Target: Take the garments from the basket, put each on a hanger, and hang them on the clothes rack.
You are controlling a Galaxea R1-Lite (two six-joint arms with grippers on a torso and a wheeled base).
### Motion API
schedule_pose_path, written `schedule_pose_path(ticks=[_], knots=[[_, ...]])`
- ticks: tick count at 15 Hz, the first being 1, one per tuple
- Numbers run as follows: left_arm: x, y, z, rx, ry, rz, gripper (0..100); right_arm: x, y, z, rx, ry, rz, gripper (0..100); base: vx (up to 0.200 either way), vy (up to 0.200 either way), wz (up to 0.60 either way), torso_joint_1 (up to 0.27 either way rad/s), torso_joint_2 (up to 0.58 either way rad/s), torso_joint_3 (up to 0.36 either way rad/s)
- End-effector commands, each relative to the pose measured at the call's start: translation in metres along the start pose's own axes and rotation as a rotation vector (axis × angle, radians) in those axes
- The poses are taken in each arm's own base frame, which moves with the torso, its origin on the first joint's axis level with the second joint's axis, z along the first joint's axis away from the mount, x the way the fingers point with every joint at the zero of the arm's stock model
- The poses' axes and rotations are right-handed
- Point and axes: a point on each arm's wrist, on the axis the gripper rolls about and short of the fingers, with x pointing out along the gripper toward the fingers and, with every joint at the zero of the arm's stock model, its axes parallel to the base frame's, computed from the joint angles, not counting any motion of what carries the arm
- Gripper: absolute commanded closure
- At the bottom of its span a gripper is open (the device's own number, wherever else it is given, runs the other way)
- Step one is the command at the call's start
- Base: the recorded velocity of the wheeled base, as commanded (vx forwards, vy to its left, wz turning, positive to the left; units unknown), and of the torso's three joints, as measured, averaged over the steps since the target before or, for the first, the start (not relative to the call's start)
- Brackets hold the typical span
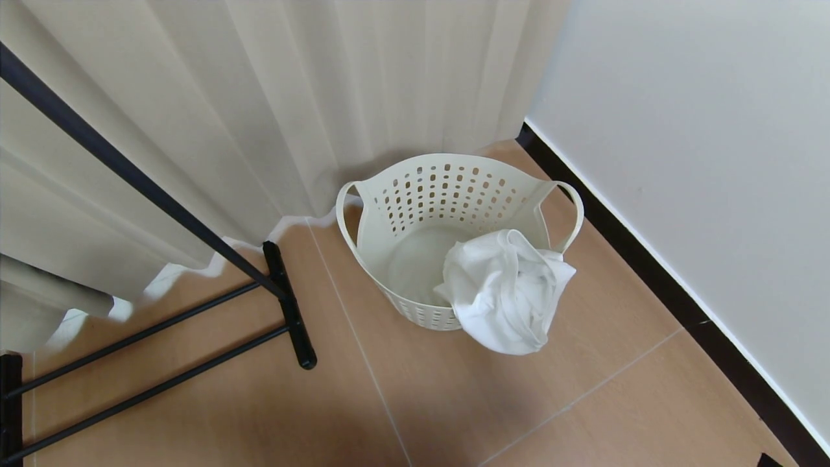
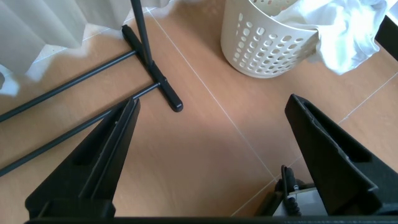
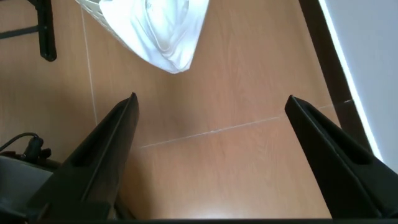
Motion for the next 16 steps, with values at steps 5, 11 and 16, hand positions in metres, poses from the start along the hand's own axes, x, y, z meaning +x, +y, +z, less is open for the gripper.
schedule_pose_path(ticks=[5,11,16], knots=[[0.0,0.0,0.0,0.001,0.001,0.0,0,0.059,-0.004,0.062,-0.241,0.115,0.103,0,0.0,0.0,0.0,0.0,0.0,0.0],[0.0,0.0,0.0,0.001,0.001,0.0,0,0.141,0.015,0.101,-0.542,0.215,0.144,0,0.0,0.0,0.0,0.0,0.0,0.0],[0.0,0.0,0.0,0.001,0.001,0.0,0,0.198,0.019,0.114,-0.717,0.262,0.121,0,0.0,0.0,0.0,0.0,0.0,0.0]])
